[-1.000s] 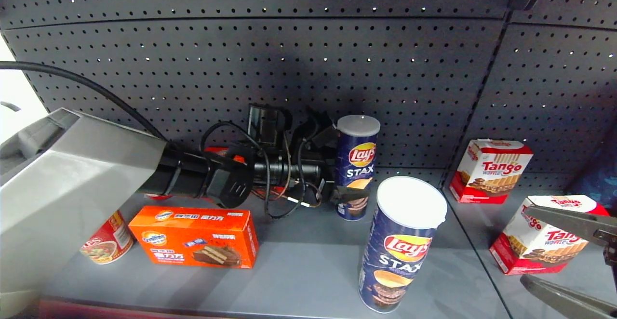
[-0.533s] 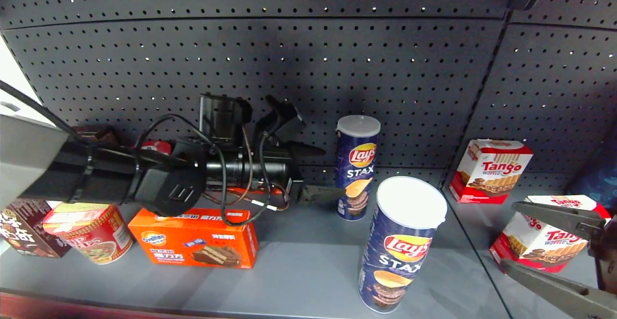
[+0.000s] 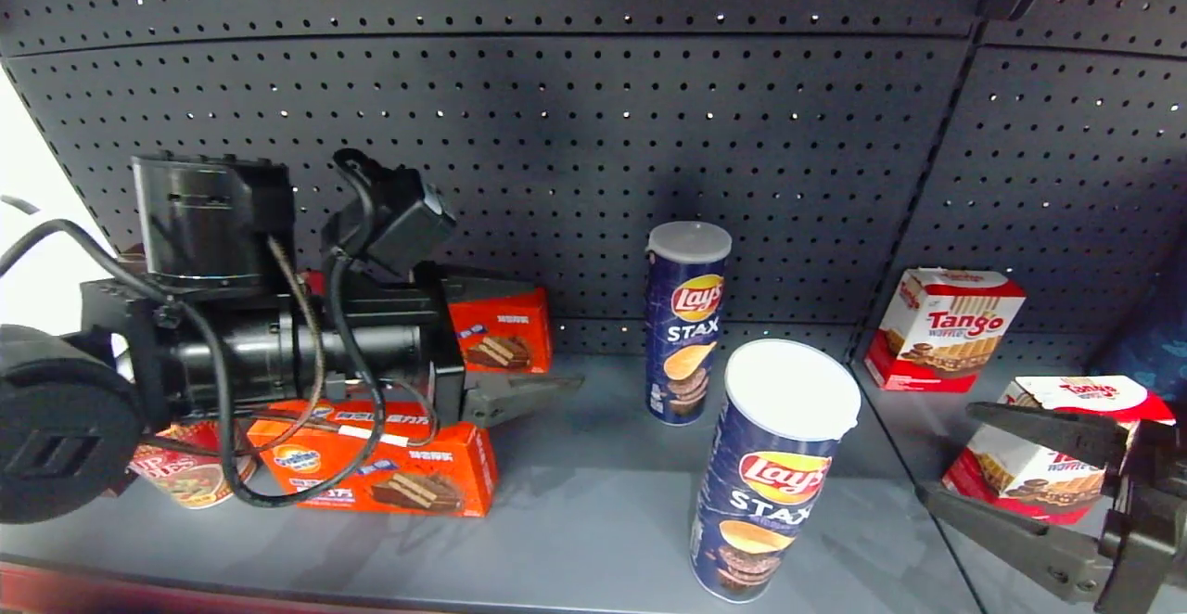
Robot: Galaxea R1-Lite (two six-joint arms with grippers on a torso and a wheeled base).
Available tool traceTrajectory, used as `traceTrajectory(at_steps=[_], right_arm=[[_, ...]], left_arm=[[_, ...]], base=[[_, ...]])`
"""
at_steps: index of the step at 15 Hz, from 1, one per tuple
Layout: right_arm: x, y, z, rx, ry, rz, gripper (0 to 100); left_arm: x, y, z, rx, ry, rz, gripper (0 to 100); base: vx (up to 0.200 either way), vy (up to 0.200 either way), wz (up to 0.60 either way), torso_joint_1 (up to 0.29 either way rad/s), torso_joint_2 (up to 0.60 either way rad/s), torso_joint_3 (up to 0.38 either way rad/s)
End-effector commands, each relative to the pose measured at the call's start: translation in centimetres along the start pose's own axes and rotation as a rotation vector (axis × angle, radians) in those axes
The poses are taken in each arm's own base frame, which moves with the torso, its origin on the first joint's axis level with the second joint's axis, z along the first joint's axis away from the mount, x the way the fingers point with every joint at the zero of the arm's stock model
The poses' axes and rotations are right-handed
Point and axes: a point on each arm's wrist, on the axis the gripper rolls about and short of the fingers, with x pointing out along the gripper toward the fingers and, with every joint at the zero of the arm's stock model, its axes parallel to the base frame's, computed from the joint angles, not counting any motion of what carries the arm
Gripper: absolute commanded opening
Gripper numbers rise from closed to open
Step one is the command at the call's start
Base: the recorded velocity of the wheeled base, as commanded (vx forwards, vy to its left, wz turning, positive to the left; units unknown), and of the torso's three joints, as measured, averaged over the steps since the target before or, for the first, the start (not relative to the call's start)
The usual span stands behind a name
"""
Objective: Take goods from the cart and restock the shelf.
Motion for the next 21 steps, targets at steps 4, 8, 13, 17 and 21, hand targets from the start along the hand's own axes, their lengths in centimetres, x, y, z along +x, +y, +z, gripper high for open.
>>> traceTrajectory(at_steps=[4,8,13,17,21], right_arm=[[2.7,0.4,-0.5,-0.019,0.118,-0.026,100],[4.0,0.7,-1.2,-0.053,0.179,-0.013,100],[5.4,0.5,-2.4,-0.096,0.257,-0.037,100],[6.4,0.4,-3.0,-0.096,0.292,-0.042,100],[7.1,0.3,-2.7,-0.096,0.294,-0.042,100]], left_arm=[[-4.6,-3.0,0.9,-0.003,-0.033,0.089,100],[-4.6,-3.4,-0.1,-0.011,0.0,0.124,100],[-4.7,-3.2,0.0,-0.007,-0.003,0.131,100],[-4.5,-3.1,0.1,-0.005,-0.006,0.131,100],[-4.1,-2.9,-0.4,0.0,0.013,0.125,100]], base=[[0.0,0.0,0.0,0.0,0.0,0.0],[0.0,0.0,0.0,0.0,0.0,0.0],[0.0,0.0,0.0,0.0,0.0,0.0],[0.0,0.0,0.0,0.0,0.0,0.0],[0.0,0.0,0.0,0.0,0.0,0.0]])
